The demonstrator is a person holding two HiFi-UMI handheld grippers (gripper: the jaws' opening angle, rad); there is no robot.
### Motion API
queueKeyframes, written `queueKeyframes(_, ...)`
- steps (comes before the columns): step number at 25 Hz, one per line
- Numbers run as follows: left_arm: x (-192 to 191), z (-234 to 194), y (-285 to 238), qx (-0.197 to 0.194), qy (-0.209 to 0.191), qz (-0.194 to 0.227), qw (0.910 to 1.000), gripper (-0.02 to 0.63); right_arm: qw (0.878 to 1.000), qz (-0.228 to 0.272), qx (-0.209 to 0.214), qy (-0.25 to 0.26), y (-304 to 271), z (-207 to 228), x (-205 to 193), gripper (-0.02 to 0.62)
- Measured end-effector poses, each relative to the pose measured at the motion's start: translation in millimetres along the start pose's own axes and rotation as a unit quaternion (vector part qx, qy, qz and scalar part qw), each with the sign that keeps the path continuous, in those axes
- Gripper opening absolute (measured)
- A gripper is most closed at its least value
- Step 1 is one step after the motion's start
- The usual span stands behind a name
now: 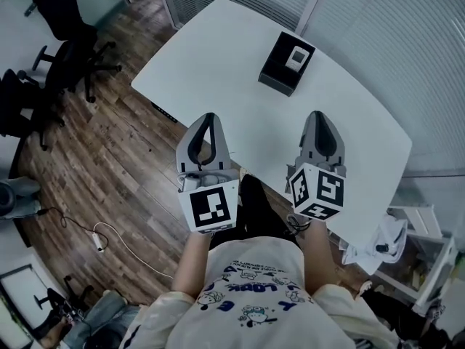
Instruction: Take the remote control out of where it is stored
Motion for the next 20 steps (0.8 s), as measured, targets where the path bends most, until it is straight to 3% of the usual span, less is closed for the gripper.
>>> queueKeyframes(13,-2,15,-120,-0.007,-0.003,-0.021,0.9997,0.014,1.000,-0.019,0.013,0.001,-125,62,31,0.038)
queueKeyframes(20,-14,24,-170,-0.013,-0.001,-0.038,0.9992,0.014,0.998,-0.046,0.032,0.017,-186,90,29,0.038)
Point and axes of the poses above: the fingertips, and each gripper's own axes: y backward along the fingers, z to its right, x out of its top, the point moved 4 cm from there along y, backward along the fingers, and after that the axes turned 11 degrees about -y, right-handed, at the moved point
